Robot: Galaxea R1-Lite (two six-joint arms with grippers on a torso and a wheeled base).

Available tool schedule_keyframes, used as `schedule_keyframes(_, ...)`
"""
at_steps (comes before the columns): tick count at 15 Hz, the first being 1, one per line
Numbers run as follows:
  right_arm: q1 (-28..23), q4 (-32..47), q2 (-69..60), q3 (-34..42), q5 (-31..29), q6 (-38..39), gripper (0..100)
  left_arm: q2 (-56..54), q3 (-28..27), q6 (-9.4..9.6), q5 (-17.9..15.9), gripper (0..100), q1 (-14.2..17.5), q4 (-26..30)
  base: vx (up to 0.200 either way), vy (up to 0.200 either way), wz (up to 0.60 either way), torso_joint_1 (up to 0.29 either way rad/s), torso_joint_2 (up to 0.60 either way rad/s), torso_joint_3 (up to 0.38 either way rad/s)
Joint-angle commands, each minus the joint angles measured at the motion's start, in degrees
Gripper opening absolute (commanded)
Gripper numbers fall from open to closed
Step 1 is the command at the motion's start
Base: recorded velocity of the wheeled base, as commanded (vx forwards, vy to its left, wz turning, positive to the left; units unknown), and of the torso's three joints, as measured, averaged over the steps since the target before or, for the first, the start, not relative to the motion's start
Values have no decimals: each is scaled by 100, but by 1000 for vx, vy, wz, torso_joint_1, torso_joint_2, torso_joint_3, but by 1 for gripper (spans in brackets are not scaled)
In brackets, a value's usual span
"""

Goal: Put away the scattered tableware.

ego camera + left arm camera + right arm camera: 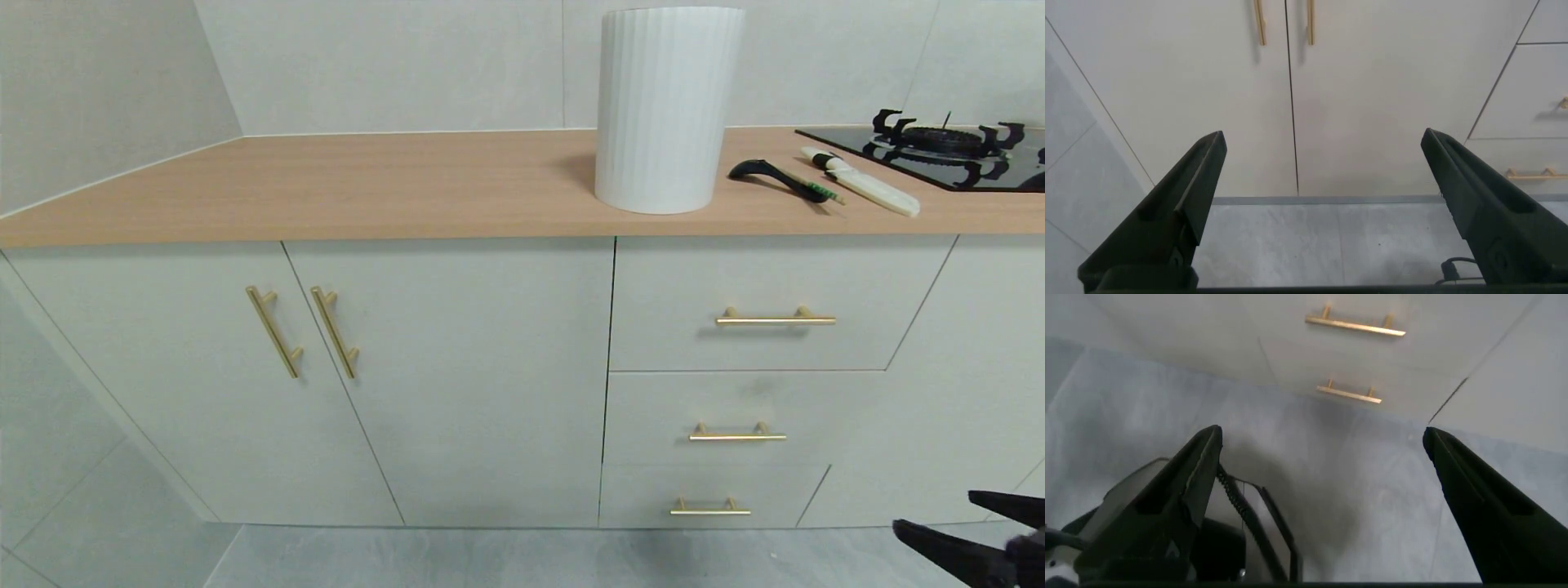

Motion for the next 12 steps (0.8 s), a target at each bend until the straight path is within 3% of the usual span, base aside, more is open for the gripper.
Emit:
schedule_keyframes(1, 40, -496, 1950, -675, -10, -5, 100, 7, 0, 0, 1, 100, 8, -1, 0, 0, 0, 0, 0, 0)
schedule_keyframes(8, 137, -918, 3883, -1730, -133, 13, 100, 7, 0, 0, 1, 100, 8, -1, 0, 0, 0, 0, 0, 0)
schedule_keyframes(11, 172, -1682, 4762, -1633, -273, 13, 100, 7, 0, 8, 1, 100, 8, -1, 0, 0, 0, 0, 0, 0)
schedule_keyframes(12, 181, -2350, 5228, -1554, -467, 21, 100, 7, 0, 0, 9, 100, -1, -1, 0, 0, 0, 0, 0, 0)
